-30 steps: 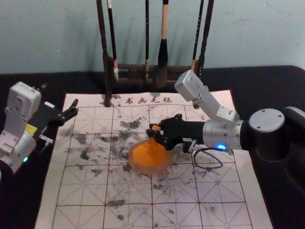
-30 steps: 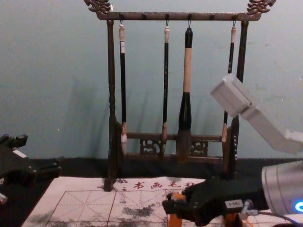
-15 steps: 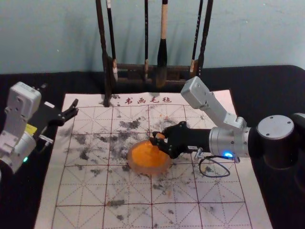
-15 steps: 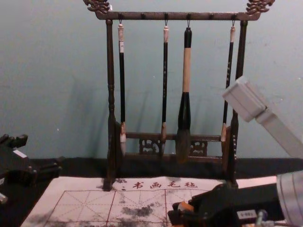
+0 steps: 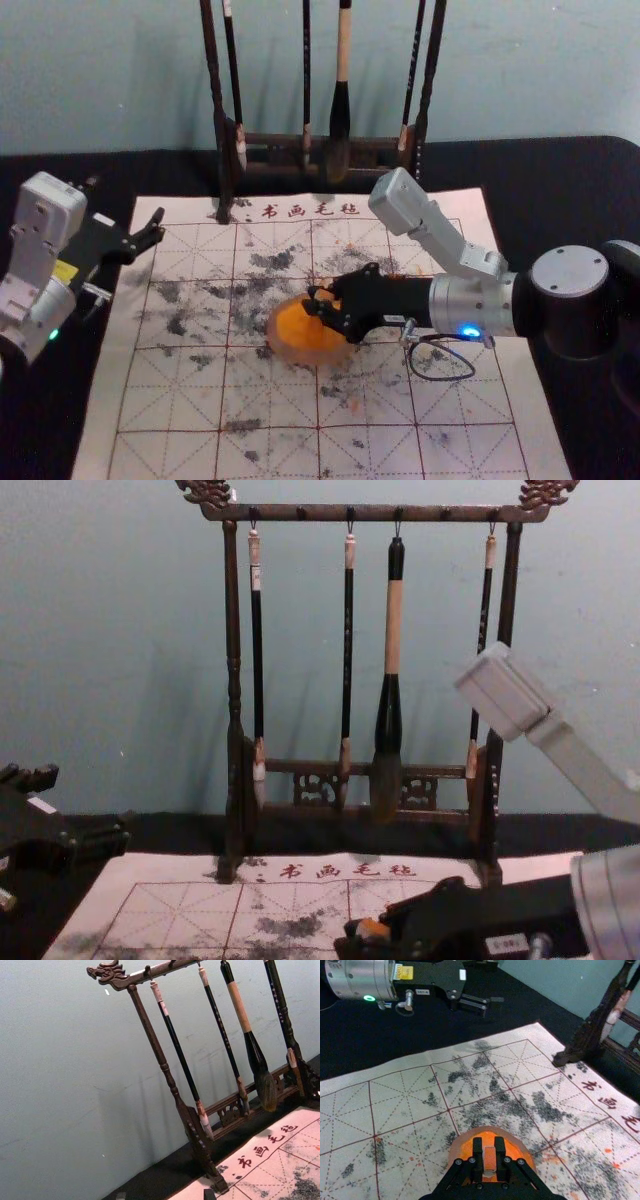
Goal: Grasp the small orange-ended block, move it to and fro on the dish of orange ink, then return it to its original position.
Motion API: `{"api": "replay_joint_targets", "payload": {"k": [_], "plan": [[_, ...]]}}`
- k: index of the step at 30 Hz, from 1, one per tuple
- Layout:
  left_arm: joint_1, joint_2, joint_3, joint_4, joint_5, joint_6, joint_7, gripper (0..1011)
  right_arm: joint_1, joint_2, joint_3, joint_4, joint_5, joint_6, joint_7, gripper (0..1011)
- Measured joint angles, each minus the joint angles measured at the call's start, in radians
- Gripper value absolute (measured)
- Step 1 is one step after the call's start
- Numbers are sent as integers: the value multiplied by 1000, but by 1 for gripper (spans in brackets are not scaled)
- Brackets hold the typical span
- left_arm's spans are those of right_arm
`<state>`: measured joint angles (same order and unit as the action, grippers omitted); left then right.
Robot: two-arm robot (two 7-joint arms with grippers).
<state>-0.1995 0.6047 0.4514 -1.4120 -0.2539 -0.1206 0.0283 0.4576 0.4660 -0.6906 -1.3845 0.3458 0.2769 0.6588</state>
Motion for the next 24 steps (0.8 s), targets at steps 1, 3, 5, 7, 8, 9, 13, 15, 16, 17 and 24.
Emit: {"api": "replay_joint_targets", "payload": {"k": [1, 3, 5, 7, 8, 9, 13, 15, 16, 17, 24], "plan": [[0, 0, 0, 0, 0, 0, 0, 1001, 2, -3, -3, 0, 0, 0, 1, 109], [0, 0, 0, 0, 0, 0, 0, 1001, 7, -8, -7, 2, 0, 0, 2, 109], [0, 0, 0, 0, 0, 0, 0, 1001, 10, -12, -10, 6, 0, 0, 3, 109], [0, 0, 0, 0, 0, 0, 0, 1001, 15, -18, -15, 13, -1, -2, 4, 109], [0, 0, 0, 0, 0, 0, 0, 1001, 17, -19, -17, 15, -1, -3, 4, 109], [0, 0, 0, 0, 0, 0, 0, 1001, 19, -22, -18, 18, -1, -4, 4, 109], [0, 0, 0, 0, 0, 0, 0, 1001, 33, -37, -25, 38, -5, -10, 4, 109], [0, 0, 0, 0, 0, 0, 0, 1001, 38, -43, -28, 47, -8, -13, 4, 109], [0, 0, 0, 0, 0, 0, 0, 1001, 40, -45, -29, 50, -8, -14, 3, 109], [0, 0, 0, 0, 0, 0, 0, 1001, 42, -47, -29, 54, -10, -14, 3, 109], [0, 0, 0, 0, 0, 0, 0, 1001, 56, -64, -32, 83, -14, -21, -3, 109]]}}
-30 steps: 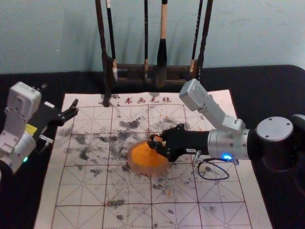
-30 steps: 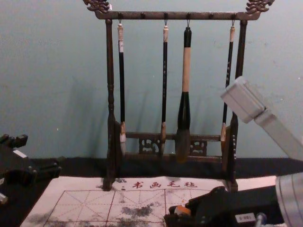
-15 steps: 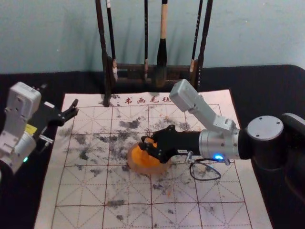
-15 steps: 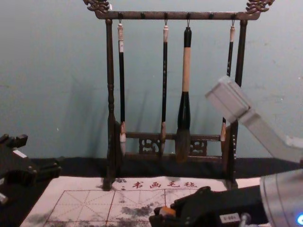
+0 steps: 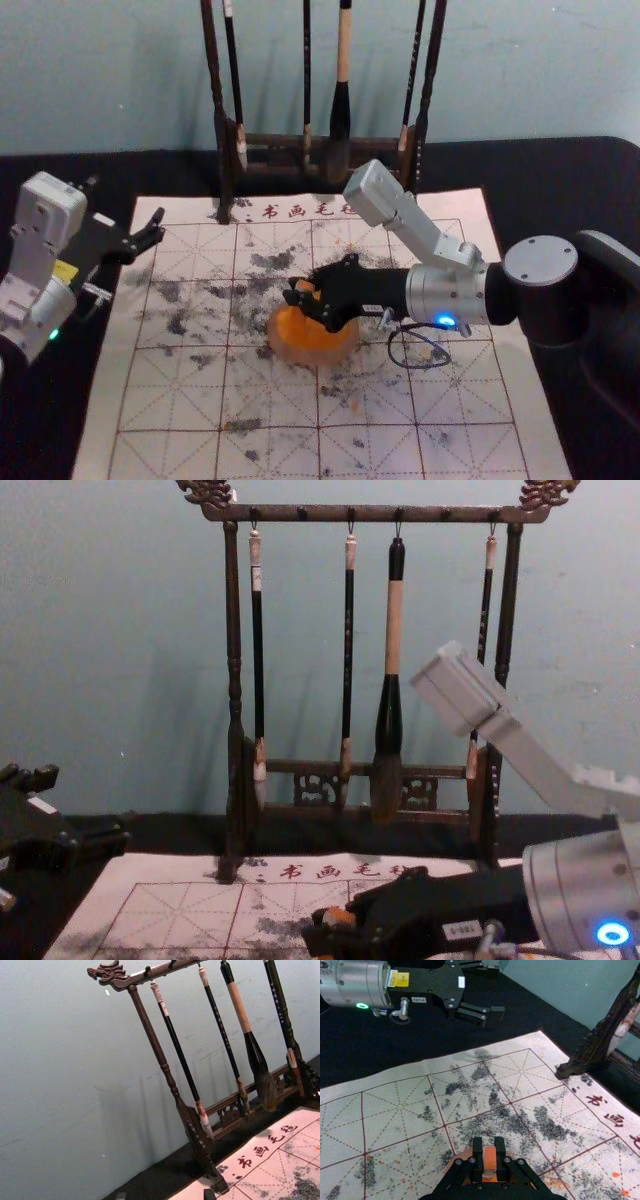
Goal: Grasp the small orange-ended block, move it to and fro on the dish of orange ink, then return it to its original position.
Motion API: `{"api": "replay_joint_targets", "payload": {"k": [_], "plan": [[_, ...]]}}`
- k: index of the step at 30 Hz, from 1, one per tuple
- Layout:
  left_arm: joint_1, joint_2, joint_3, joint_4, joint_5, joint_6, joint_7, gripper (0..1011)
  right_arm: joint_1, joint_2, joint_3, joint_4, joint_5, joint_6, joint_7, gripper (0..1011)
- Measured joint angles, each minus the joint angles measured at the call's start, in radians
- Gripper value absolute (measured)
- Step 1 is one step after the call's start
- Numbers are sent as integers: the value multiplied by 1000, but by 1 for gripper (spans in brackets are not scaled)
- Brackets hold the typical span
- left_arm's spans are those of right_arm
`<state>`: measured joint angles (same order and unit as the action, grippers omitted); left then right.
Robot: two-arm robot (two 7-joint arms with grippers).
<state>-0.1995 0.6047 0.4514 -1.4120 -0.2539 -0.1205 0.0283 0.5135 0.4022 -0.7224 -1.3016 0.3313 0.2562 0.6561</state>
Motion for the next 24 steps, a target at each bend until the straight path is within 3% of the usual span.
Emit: {"api": "replay_joint_targets", "payload": {"k": [8, 24], "plan": [[0, 0, 0, 0, 0, 0, 0, 1001, 8, -5, 10, 19, -8, -4, -10, 109], [0, 0, 0, 0, 0, 0, 0, 1001, -6, 18, 34, 2, -11, -4, -19, 109]]}}
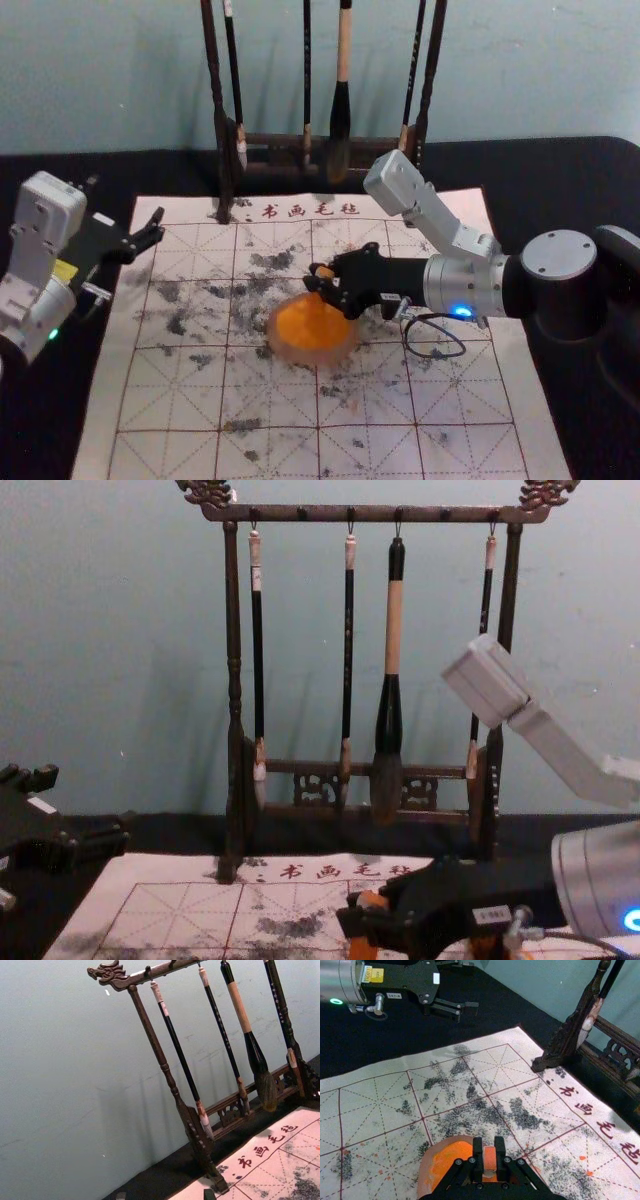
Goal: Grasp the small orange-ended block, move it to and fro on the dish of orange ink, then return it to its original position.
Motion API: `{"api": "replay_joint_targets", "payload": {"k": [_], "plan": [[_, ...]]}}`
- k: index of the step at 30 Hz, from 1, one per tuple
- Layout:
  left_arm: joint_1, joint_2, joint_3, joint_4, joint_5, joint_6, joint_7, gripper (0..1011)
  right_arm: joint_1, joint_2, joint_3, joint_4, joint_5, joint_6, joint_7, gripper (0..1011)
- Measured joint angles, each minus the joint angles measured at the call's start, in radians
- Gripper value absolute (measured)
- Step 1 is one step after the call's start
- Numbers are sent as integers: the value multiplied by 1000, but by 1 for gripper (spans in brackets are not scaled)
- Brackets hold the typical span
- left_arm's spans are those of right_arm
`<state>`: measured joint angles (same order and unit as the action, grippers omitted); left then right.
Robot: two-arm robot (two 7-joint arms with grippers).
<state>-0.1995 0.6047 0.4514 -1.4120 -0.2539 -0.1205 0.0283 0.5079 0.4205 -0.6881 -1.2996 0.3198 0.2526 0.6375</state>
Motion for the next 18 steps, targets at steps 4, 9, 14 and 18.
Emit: {"api": "replay_joint_targets", "payload": {"k": [4, 9, 14, 18], "plan": [[0, 0, 0, 0, 0, 0, 0, 1001, -3, 1, 2, -5, 0, 0, 0, 109], [0, 0, 0, 0, 0, 0, 0, 1001, -9, 9, 13, -29, 10, 8, 1, 109], [0, 0, 0, 0, 0, 0, 0, 1001, -28, 33, 48, -92, 48, 42, -11, 109], [0, 0, 0, 0, 0, 0, 0, 1001, -47, 60, 82, -149, 87, 80, -29, 109]]}}
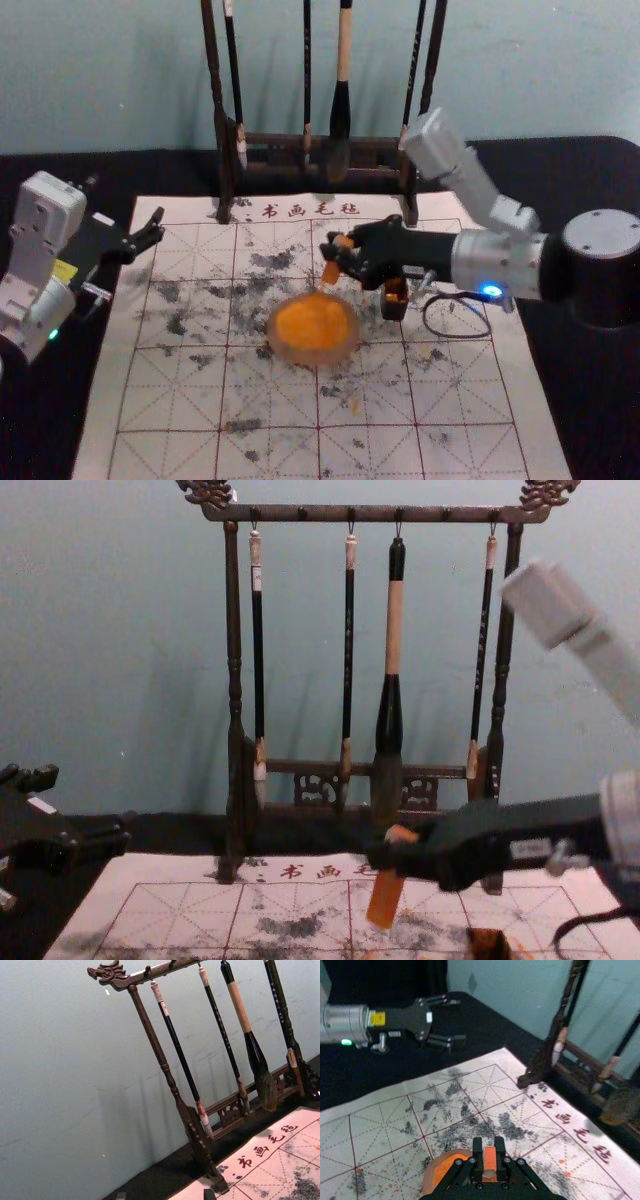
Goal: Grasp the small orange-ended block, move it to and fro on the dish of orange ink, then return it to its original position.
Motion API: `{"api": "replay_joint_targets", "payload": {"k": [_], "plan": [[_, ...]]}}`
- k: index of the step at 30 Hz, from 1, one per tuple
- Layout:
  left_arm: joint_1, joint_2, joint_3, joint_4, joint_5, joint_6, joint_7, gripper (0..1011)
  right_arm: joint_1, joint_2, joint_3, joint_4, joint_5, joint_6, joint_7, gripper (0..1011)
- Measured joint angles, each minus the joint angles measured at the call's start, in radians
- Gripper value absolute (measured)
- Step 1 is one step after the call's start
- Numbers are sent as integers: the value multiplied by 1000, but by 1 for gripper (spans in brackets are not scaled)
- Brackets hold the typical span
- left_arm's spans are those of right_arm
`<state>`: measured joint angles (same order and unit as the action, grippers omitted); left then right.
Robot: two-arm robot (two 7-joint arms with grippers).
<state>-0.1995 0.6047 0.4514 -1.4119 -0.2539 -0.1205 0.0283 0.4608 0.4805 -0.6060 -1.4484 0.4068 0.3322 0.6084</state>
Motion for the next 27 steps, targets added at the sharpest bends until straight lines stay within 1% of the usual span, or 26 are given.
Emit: {"api": "replay_joint_targets", "payload": {"k": [1, 5, 6, 9, 12, 13, 16, 19, 27], "plan": [[0, 0, 0, 0, 0, 0, 0, 1001, -10, 14, 15, -25, 18, 16, -10, 109], [0, 0, 0, 0, 0, 0, 0, 1001, -32, 43, 44, -73, 46, 45, -38, 109], [0, 0, 0, 0, 0, 0, 0, 1001, -45, 58, 58, -97, 57, 60, -58, 109], [0, 0, 0, 0, 0, 0, 0, 1001, -64, 80, 75, -130, 68, 81, -86, 109], [0, 0, 0, 0, 0, 0, 0, 1001, -95, 117, 96, -171, 78, 109, -121, 109], [0, 0, 0, 0, 0, 0, 0, 1001, -95, 117, 96, -171, 78, 109, -121, 109], [0, 0, 0, 0, 0, 0, 0, 1001, -118, 142, 106, -191, 80, 122, -142, 109], [0, 0, 0, 0, 0, 0, 0, 1001, -128, 152, 108, -197, 80, 130, -150, 109], [0, 0, 0, 0, 0, 0, 0, 1001, -135, 152, 99, -192, 75, 137, -157, 109]]}}
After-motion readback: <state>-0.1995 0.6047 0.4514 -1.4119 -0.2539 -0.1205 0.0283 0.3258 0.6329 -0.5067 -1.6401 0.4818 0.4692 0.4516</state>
